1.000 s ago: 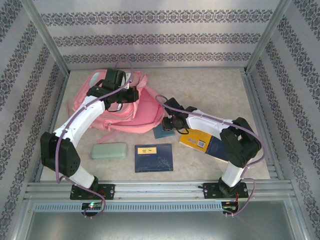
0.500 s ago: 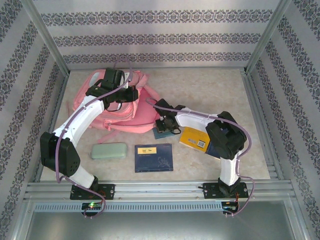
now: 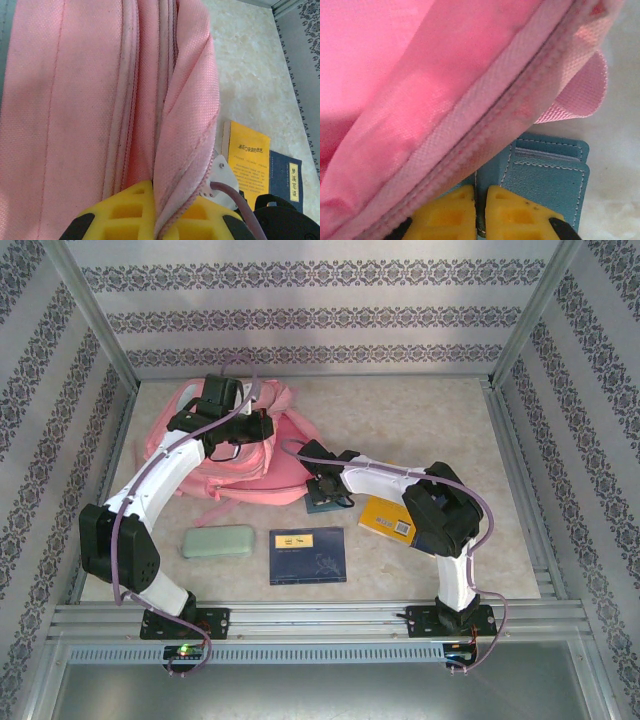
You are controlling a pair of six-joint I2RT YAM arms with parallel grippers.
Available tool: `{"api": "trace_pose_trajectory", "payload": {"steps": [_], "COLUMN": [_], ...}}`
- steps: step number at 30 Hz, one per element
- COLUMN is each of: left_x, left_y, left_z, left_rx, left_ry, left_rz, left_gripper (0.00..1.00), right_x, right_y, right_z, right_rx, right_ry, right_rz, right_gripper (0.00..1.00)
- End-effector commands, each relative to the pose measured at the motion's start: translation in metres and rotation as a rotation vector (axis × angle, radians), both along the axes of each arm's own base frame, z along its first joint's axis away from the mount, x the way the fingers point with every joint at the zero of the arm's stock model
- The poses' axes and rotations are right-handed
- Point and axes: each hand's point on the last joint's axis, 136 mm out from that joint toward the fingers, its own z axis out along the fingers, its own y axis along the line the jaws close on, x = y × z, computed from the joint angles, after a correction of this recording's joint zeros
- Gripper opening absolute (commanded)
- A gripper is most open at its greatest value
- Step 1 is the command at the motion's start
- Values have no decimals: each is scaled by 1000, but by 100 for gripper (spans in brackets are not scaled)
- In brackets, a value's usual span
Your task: Pack the student bag
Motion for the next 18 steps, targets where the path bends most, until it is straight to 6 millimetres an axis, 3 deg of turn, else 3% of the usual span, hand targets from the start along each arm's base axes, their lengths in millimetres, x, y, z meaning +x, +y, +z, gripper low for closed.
{"api": "trace_pose_trajectory", "payload": {"steps": [1,11,18], "left_x": [13,13,13], "left_y": [10,10,9], "left_z": [9,9,8], "left_rx": [-34,-41,-40], "left_ry": [-35,-33,-33], "left_rz": [52,48,44], "left_gripper": [0,0,0], "right_x": [-6,-9,-11], "right_y": [-14,-6,-15], "right_z": [-6,10,38], "right_rx": [-67,-45,-30], "right_ry": [24,11,-37], "right_rz": [-5,21,9], "right_gripper": [8,1,1]}}
